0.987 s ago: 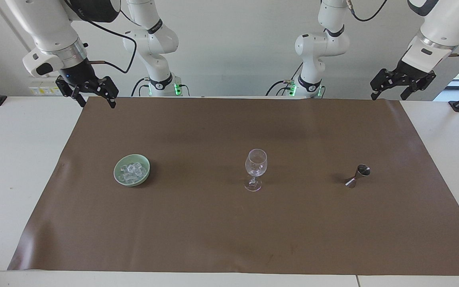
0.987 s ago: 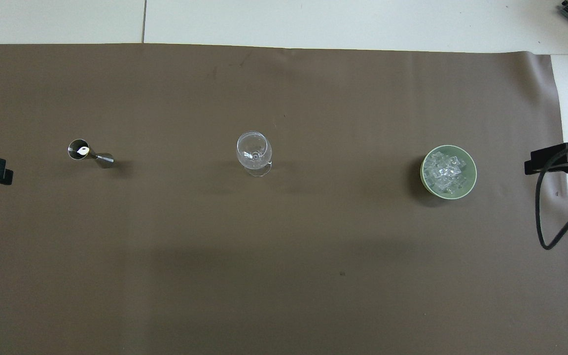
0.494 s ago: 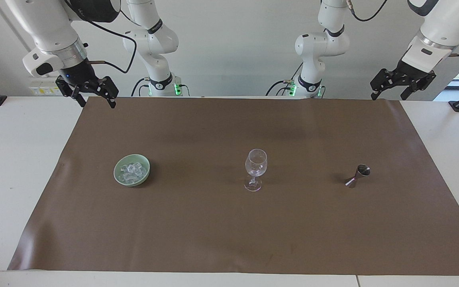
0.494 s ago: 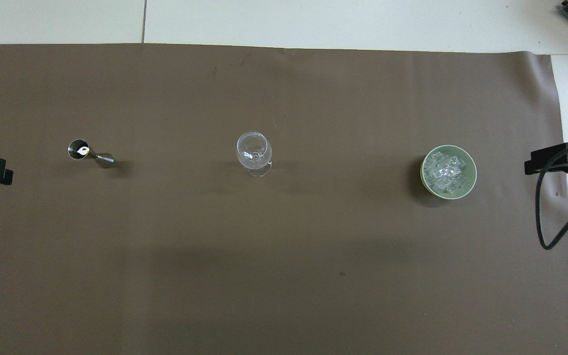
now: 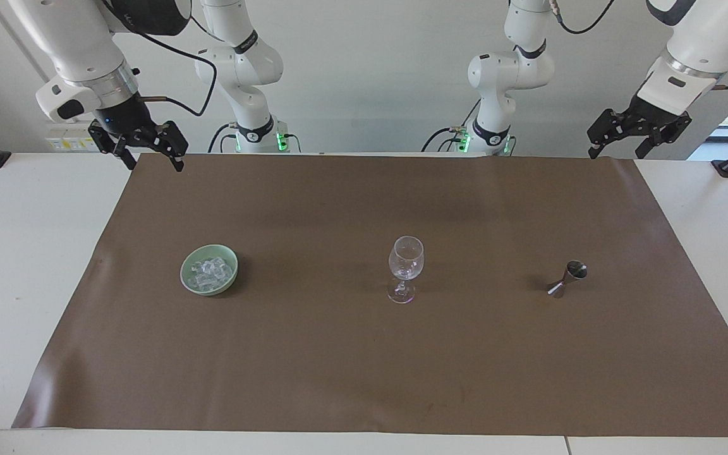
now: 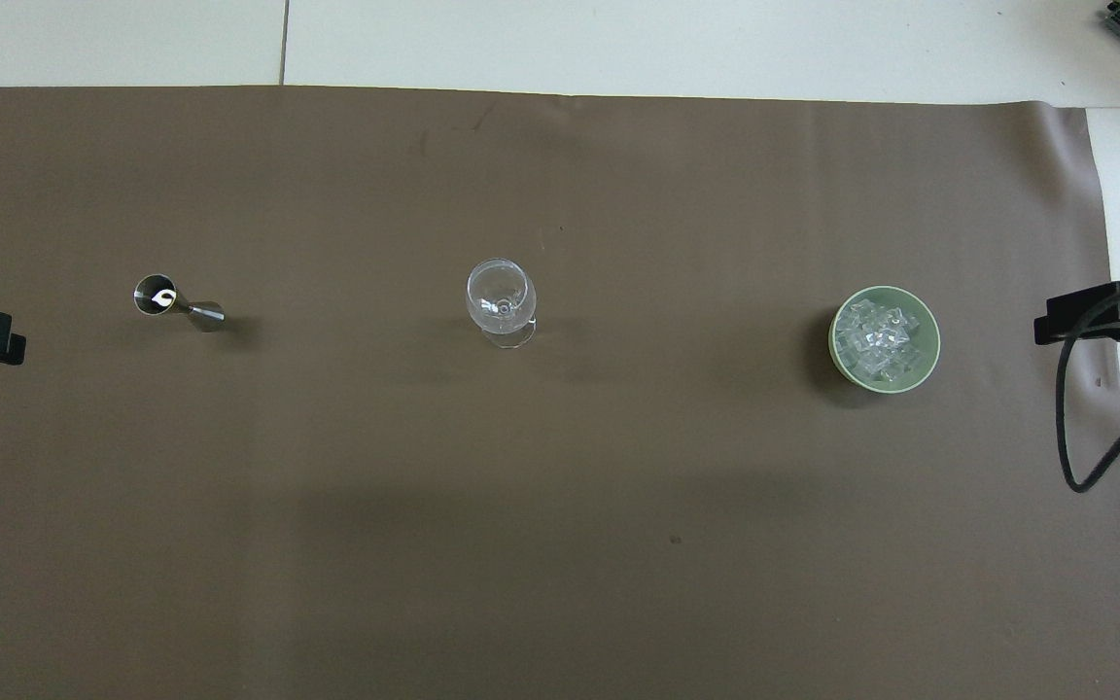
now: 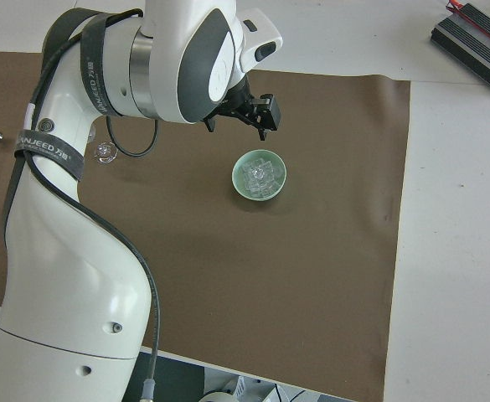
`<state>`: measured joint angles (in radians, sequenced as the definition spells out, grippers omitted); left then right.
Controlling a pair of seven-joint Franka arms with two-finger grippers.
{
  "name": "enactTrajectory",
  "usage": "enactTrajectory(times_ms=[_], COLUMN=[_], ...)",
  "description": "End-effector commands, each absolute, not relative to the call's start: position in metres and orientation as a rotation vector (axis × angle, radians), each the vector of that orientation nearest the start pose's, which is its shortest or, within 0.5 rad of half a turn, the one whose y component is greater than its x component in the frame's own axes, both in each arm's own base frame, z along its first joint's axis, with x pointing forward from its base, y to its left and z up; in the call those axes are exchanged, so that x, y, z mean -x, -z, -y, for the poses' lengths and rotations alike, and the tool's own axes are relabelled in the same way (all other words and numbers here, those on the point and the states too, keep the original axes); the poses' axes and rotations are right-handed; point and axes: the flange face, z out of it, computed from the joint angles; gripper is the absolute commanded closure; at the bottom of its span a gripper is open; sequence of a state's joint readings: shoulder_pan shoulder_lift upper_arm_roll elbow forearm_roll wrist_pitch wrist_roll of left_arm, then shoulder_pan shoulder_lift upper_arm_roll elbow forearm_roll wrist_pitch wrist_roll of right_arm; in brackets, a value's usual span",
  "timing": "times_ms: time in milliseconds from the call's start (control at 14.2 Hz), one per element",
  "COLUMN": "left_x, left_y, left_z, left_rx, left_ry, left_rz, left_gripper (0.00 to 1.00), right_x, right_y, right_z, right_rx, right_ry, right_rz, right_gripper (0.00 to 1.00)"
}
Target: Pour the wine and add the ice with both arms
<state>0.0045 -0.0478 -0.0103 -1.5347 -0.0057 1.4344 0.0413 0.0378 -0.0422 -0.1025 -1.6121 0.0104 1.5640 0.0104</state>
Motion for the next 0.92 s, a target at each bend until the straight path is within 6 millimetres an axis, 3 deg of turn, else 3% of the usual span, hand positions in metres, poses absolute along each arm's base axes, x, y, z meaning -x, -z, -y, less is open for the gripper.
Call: enactTrajectory(times_ms=[0, 846], left_x=[-0.5246, -0.5237], left_y=[-0.6575, -0.6576], left_z=[0.0041, 0.0055], left_rx=[3.14, 3.138], left_ry=[-0.089, -0.099], left_rz=[-0.099, -0.091], left_gripper=[0.0, 0.0], right_x=[-0.5355, -0.5359], right_y=[-0.6316, -0.6308], right_z=[0.0369, 0.0377], right_rx=[3.121, 3.121], right_ry=[-0.011, -0.013], right_rz=[-0.086, -0.088], right_gripper=[0.0, 0.0])
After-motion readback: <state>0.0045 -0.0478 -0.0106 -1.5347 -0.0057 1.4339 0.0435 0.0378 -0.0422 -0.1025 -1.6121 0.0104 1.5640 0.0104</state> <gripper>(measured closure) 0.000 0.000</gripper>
